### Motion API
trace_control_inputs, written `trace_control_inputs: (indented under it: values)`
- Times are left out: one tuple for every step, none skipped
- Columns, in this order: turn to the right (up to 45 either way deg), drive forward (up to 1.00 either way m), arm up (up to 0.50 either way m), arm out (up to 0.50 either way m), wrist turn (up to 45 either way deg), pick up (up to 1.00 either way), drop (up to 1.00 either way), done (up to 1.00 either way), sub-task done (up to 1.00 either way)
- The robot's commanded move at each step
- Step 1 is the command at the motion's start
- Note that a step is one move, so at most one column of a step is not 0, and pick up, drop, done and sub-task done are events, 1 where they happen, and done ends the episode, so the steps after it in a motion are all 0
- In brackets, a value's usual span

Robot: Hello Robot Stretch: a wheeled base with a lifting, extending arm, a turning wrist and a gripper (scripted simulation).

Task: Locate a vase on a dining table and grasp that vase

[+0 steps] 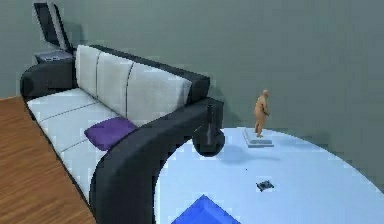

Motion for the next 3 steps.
trace_control_inputs:
  values:
    - [-45.0,0.0,0.0,0.0,0.0,0.0,0.0,0.0,0.0]
    - [-45.0,0.0,0.0,0.0,0.0,0.0,0.0,0.0,0.0]
    - [0.0,0.5,0.0,0.0,0.0,0.0,0.0,0.0,0.0]
